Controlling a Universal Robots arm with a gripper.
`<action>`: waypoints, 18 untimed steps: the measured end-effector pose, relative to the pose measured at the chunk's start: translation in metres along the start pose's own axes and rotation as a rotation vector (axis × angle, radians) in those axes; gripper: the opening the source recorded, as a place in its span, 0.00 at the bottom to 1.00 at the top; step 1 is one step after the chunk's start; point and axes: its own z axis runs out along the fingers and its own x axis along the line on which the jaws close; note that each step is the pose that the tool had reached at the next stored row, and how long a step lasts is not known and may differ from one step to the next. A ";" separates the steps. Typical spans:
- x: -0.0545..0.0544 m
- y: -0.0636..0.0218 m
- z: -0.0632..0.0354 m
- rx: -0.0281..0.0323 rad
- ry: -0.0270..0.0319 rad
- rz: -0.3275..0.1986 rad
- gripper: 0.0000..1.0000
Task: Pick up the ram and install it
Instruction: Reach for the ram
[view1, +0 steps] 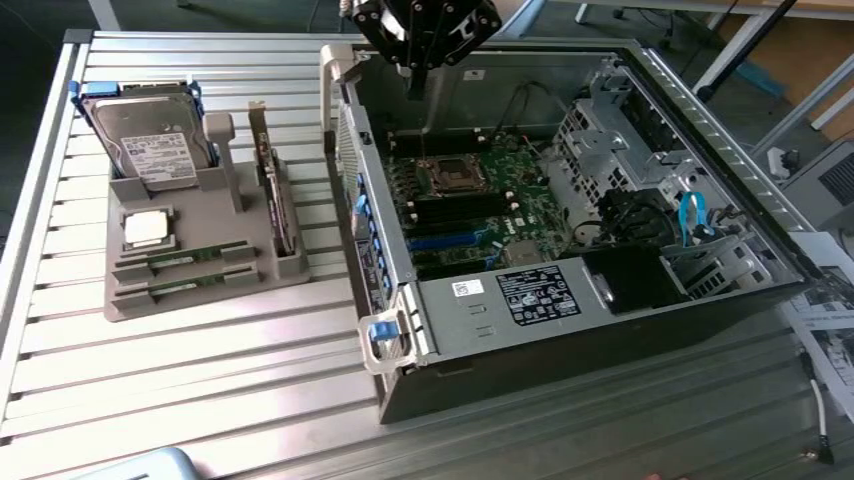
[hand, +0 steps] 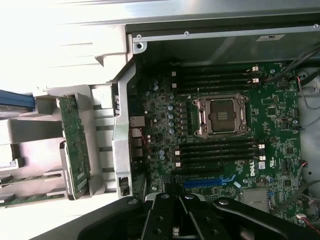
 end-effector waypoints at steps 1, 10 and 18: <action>0.001 0.0000 0.0000 0.0000 0.0000 0.000 0.11; 0.007 -0.0005 -0.0002 0.0000 0.0000 0.000 0.11; 0.013 -0.0010 -0.0004 0.0000 0.0000 0.000 0.11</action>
